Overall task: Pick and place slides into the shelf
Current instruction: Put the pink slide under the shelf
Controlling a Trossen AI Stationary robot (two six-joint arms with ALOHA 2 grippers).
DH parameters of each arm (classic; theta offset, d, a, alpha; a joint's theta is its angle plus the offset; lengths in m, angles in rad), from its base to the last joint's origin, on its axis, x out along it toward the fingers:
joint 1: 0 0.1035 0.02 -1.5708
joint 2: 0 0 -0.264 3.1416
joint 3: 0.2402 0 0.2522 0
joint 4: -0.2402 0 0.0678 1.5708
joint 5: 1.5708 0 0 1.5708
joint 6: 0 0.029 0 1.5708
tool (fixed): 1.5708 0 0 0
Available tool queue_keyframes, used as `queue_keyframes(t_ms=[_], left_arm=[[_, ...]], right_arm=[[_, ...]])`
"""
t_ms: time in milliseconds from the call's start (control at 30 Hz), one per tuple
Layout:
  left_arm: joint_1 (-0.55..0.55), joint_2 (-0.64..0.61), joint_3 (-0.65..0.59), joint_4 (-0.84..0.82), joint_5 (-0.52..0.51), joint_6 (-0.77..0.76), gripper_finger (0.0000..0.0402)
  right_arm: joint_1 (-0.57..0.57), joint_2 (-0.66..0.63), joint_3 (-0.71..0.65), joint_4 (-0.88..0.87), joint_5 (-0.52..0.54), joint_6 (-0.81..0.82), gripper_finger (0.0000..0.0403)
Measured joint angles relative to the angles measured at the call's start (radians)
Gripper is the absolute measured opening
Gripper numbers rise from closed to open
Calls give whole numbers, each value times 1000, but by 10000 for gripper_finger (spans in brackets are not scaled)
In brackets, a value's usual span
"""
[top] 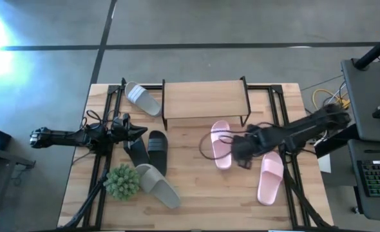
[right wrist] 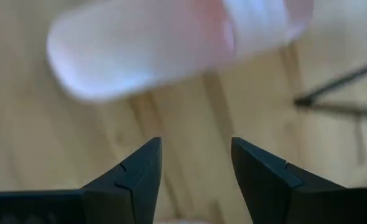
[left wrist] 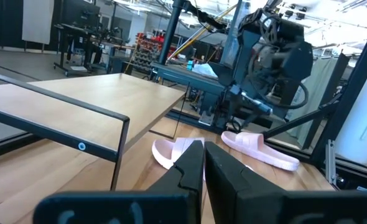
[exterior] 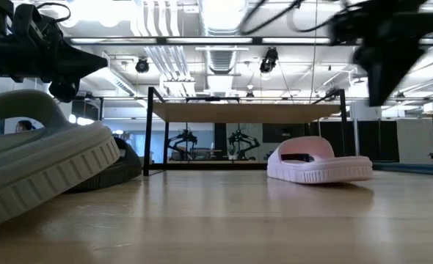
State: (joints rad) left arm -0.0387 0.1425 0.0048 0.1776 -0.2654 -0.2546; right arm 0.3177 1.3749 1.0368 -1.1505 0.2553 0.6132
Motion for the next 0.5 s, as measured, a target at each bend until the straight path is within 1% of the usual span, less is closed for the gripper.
queue_keyframes(t_ms=[100, 200, 300, 433, 500], left_arm=[[0, -1, 0, 0, 0, 0, 0], [0, -1, 0, 0, 0, 0, 0], [0, 0, 0, -1, 0, 0, 0], [0, 0, 0, 0, 0, 0, 0], [0, -1, 0, 0, 0, 0, 0]], right_arm=[[107, -95, -76, -1, 6, 144, 185], [234, -154, -144, -1, 19, 312, 183], [351, -175, -195, -5, 9, 470, 180], [474, -167, -235, -8, -66, 634, 178], [524, -154, -239, -21, -85, 694, 178]])
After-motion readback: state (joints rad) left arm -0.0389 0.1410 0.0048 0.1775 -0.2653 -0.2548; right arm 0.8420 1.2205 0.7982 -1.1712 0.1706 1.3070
